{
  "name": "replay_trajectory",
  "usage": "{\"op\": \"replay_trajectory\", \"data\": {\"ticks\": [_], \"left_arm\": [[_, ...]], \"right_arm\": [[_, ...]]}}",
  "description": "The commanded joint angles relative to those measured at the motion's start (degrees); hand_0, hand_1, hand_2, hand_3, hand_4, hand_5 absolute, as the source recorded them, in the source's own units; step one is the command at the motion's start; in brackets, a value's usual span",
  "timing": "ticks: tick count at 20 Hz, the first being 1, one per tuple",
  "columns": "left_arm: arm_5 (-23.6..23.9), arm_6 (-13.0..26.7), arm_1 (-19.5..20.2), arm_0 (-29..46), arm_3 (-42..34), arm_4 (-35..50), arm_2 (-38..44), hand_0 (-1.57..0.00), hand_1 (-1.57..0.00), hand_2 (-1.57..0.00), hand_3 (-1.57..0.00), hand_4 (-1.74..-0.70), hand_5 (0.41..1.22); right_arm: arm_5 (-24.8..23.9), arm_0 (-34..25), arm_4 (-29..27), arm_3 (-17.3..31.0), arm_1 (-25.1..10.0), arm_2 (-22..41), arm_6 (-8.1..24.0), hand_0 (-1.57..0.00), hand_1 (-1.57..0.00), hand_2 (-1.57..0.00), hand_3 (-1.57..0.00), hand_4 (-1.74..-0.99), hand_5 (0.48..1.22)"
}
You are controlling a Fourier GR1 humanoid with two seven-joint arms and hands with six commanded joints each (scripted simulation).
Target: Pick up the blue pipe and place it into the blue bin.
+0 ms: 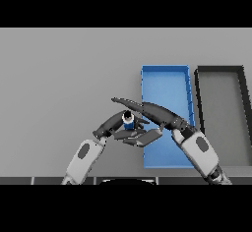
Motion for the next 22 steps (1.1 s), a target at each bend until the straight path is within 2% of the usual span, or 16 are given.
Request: {"op": "replay_trajectory", "data": {"ticks": [1,3,5,6,7,8,10,13,15,17,19,20,22], "left_arm": [[-0.1,0.2,0.4,0.2,-0.5,0.0,0.5,-1.57,-1.57,-1.57,-1.57,-1.47,1.221],[0.0,0.2,-0.3,0.4,-0.5,-1.6,0.2,-1.57,-1.57,-1.57,-1.57,-1.47,1.221],[-0.1,1.1,-0.9,0.7,-0.4,-2.7,0.3,-1.57,-1.57,-1.57,-1.57,-1.47,1.221],[-0.4,1.7,-1.1,0.5,-0.2,-3.0,0.6,-1.57,-1.57,-1.57,-1.57,-1.46,1.221],[-1.0,0.6,-0.9,0.9,-0.5,-2.5,1.1,-1.57,-1.57,-1.57,-1.57,-1.52,1.221],[-1.4,2.7,-1.0,0.9,-1.0,-2.1,1.2,-1.57,-1.57,-1.57,-1.57,-1.56,1.221],[-0.7,3.5,-1.2,0.8,-1.5,-2.8,0.3,-1.57,-1.57,-1.57,-1.57,-1.62,1.221],[-1.0,2.2,-1.4,1.2,-0.8,-0.5,1.3,-1.57,-1.57,-1.57,-1.52,-1.68,1.221],[-1.7,0.6,-2.0,1.3,-0.8,0.8,1.2,-1.57,-1.57,-1.57,-1.50,-1.70,1.221],[-2.2,1.0,-2.3,0.6,-0.6,1.6,1.7,-1.57,-1.57,-1.57,-1.46,-1.71,1.221],[-1.7,1.5,-2.1,0.6,-0.6,1.1,1.8,-1.57,-1.57,-1.57,-1.44,-1.72,1.221],[-1.5,2.0,-2.1,0.8,-1.3,1.3,1.7,-1.57,-1.57,-1.57,-1.44,-1.73,1.221],[-1.3,2.8,-2.0,0.2,-1.5,1.0,1.7,-1.57,-1.57,-1.57,-1.43,-1.73,1.221]], "right_arm": [[0.3,-1.3,-0.1,1.4,0.2,0.1,1.1,-0.02,-0.03,-0.08,0.00,-1.196,0.526],[1.3,-3.0,0.1,3.0,0.7,0.3,1.0,-0.03,-0.04,-0.09,0.00,-1.184,0.516],[2.2,-4.3,0.2,5.1,1.3,0.5,1.2,-0.07,-0.11,-0.17,-0.04,-1.204,0.497],[2.8,-4.6,0.9,5.9,1.9,1.3,1.1,-0.17,-0.22,-0.26,-0.13,-1.233,0.487],[3.4,-5.2,1.2,6.7,2.5,1.7,0.8,-0.32,-0.36,-0.38,-0.24,-1.278,0.485],[3.6,-5.4,1.3,7.1,3.0,1.9,0.2,-0.51,-0.53,-0.54,-0.40,-1.331,0.489],[2.9,-5.9,1.9,7.6,4.5,2.6,-0.5,-0.88,-0.88,-0.91,-0.76,-1.467,0.518],[2.4,-6.3,-0.6,8.2,5.1,2.1,0.9,-1.22,-1.22,-1.23,-1.02,-1.581,0.650],[1.8,-5.3,-1.7,7.3,5.6,3.2,-0.4,-1.34,-1.34,-1.35,-1.19,-1.628,0.856],[1.0,-5.6,-0.3,7.4,5.1,3.9,-2.3,-1.43,-1.43,-1.43,-1.30,-1.665,0.987],[0.7,-6.1,0.5,7.9,4.7,4.8,-3.9,-1.48,-1.48,-1.48,-1.40,-1.692,1.071],[0.4,-6.6,0.3,8.0,4.7,5.1,-3.9,-1.50,-1.50,-1.50,-1.43,-1.702,1.101],[-0.6,-5.5,0.1,7.2,4.7,5.6,-5.9,-1.52,-1.52,-1.53,-1.48,-1.716,1.144]]}}
